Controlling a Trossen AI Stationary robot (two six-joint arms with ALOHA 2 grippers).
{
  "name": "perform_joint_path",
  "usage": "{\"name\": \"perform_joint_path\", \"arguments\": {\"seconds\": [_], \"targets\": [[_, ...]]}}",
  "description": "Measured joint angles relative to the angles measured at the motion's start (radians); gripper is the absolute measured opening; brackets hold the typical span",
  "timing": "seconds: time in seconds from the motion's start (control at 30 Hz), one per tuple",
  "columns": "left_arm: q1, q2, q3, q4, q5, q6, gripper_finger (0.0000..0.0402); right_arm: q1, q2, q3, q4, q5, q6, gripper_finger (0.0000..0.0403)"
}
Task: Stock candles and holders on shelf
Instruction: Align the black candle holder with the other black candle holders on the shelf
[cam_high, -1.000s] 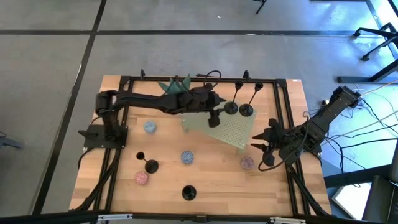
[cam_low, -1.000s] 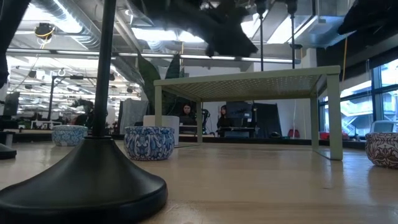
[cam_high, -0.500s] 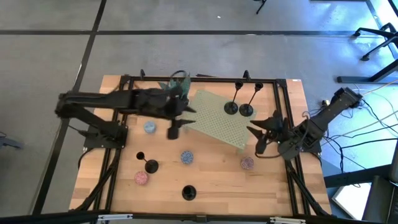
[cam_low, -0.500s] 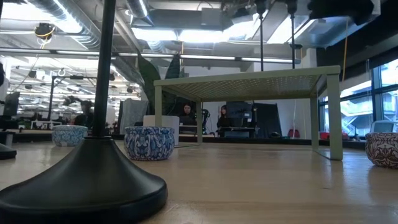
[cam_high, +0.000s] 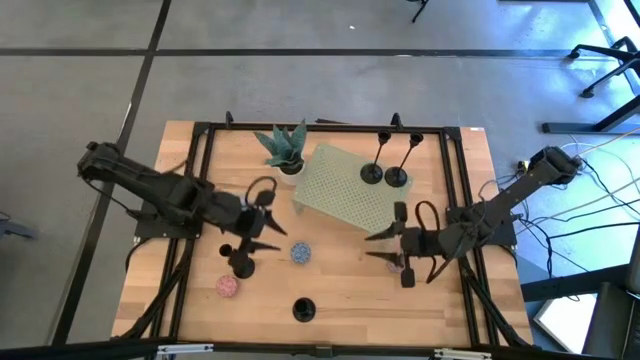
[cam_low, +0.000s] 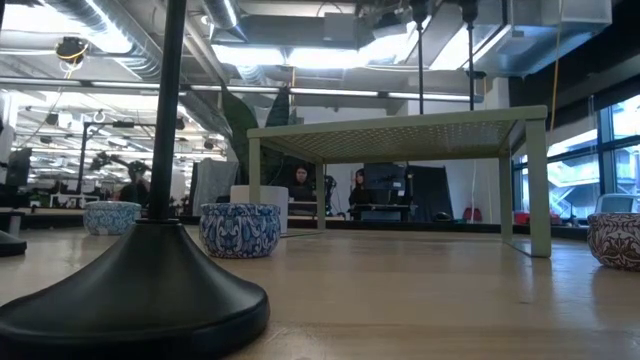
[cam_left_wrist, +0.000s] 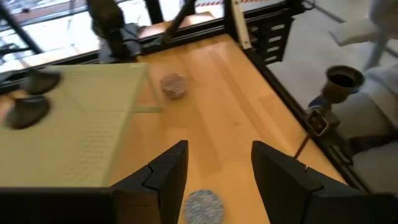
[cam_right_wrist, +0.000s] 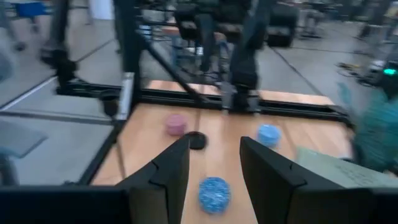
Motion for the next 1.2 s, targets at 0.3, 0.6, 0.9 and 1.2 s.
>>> {"name": "perform_joint_path", "arguments": {"seconds": [0.3,0.6,0.9,1.2], "targets": [[-0.101,0.072,-0.122,0.233,0.01,-0.06,0.0173,0.0,0.021,0.0,0.005,-0.025,0.059,0.0146],[-0.146,0.098,-0.123,0.385,0.034,-0.087,0.0173,0.0,0.021,0.0,0.014,-0.02,0.05,0.0146],[-0.146,0.126,-0.121,0.432,0.045,-0.171,0.0173,0.0,0.021,0.0,0.015,-0.021,0.018,0.0146],[-0.153,0.122,-0.121,0.448,0.11,-0.152,0.0173,-0.025,0.139,-0.001,0.169,-0.253,-0.018,0.0146]]}}
